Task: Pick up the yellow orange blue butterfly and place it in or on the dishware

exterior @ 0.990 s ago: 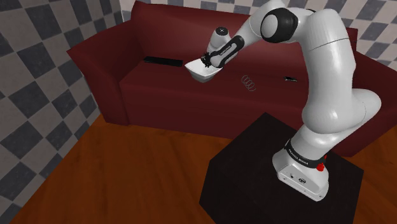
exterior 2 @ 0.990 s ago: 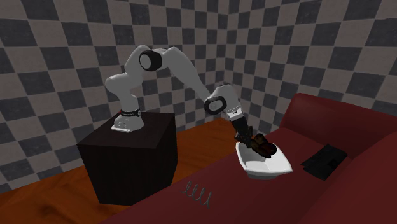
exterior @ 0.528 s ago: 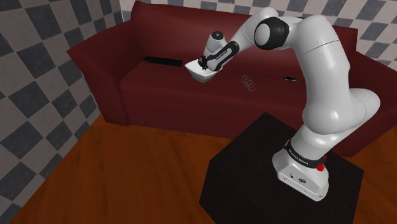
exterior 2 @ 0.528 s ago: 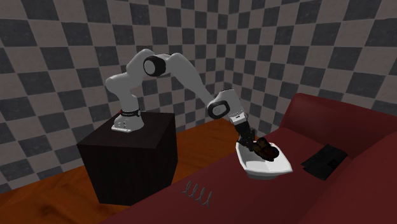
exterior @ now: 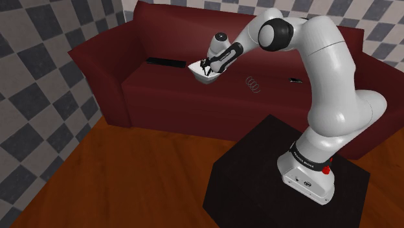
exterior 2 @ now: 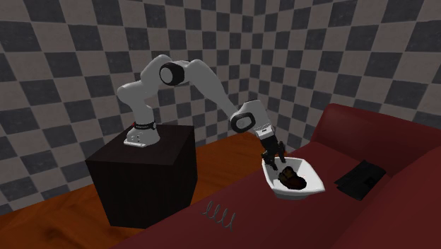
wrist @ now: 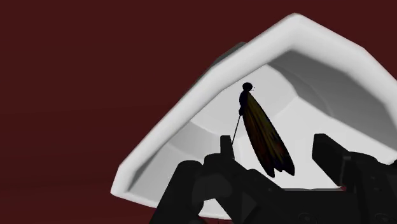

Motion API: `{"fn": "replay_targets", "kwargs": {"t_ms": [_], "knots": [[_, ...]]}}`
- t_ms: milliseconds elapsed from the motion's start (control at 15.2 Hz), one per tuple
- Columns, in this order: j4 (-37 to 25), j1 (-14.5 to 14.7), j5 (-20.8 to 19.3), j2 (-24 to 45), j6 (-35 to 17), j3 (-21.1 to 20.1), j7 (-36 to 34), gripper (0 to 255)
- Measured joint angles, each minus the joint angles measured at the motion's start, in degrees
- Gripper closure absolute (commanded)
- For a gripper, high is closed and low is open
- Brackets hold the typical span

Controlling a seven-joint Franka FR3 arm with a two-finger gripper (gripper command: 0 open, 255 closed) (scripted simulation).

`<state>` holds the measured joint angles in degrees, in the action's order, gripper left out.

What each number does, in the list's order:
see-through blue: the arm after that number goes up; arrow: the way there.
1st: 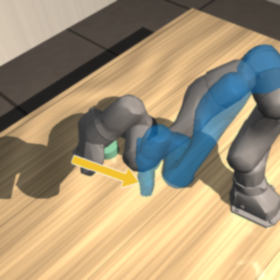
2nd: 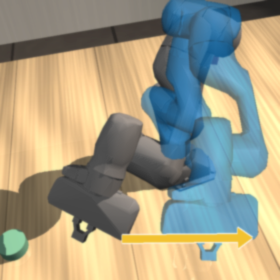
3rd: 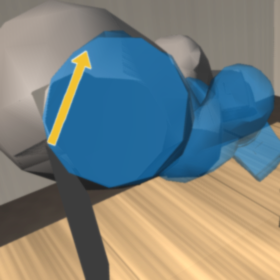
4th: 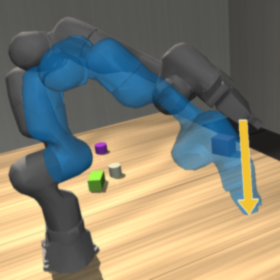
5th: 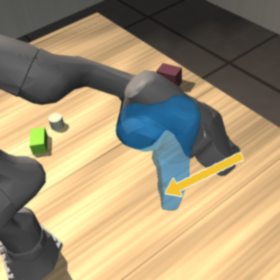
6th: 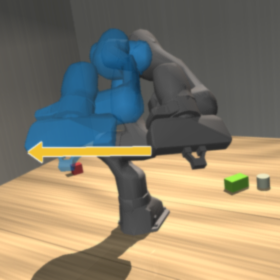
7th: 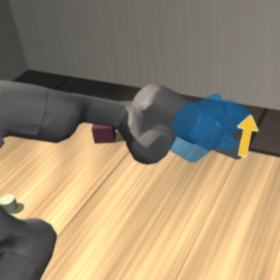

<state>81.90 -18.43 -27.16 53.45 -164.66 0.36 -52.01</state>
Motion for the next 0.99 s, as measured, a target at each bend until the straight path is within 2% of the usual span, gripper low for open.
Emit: {"fn": "replay_targets", "kwargs": {"t_ms": [264,528,660,990], "knots": [[0.0,0.0,0.0,0.0,0.0,0.0,0.0,0],[7.43,0.44,-0.62,-7.06,-0.32,0.24,-0.9,0],[8.89,0.69,-0.77,-8.44,-0.38,0.36,-1.25,0],[9.51,0.73,-0.82,-9.02,-0.38,0.37,-1.32,0]]}}
